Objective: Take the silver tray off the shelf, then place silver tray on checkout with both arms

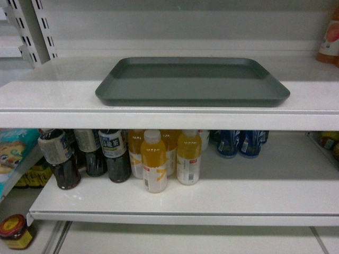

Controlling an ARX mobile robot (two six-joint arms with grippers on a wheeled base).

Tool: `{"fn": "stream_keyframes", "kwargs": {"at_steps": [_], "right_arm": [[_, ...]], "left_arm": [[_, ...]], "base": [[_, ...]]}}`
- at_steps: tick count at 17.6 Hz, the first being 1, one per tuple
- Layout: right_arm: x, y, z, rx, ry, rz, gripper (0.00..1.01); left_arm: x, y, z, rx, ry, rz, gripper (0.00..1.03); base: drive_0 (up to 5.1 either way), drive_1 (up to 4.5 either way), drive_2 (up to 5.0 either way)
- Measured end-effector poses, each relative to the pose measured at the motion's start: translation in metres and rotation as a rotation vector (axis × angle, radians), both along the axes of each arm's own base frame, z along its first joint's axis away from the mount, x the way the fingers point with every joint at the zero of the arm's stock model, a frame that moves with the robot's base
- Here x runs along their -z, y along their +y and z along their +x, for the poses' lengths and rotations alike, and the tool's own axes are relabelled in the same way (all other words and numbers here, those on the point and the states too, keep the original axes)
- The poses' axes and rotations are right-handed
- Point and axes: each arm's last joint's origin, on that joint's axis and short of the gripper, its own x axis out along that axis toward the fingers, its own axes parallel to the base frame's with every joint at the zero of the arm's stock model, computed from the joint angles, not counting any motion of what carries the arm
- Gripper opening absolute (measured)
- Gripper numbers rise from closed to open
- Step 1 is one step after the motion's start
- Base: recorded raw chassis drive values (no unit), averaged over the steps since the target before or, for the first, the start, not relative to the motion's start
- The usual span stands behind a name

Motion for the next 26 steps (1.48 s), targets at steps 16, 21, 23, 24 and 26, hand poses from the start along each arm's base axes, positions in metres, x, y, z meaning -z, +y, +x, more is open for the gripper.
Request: {"fn": "stream_keyframes", "kwargs": {"at_steps": [16,21,23,24,26], "right_arm": [[-0.0001,0.0,0.0,0.0,-0.001,0.0,0.98],[-0.0001,0.0,0.0,0.0,-0.001,0.0,0.98],[0.0,0.0,0.0,0.0,0.0,0.0,0.98],[0.0,0.0,0.0,0.0,0.0,0.0,0.98],[-0.0001,0.0,0.0,0.0,-0.001,0.0,0.98]], "left_arm": [[-0.0001,0.0,0.0,0.0,-0.001,0.0,0.98],[-0.0001,0.0,0.0,0.0,-0.002,0.0,0.98],[-0.0001,0.0,0.0,0.0,-0.002,0.0,0.98],[-0.0001,0.0,0.0,0.0,-0.002,0.0,0.98],[-0.0001,0.0,0.0,0.0,-0.002,0.0,0.98]], "base": [[0.0,0.0,0.0],[0.0,0.0,0.0],[0.0,0.0,0.0],[0.0,0.0,0.0],[0.0,0.0,0.0]]}}
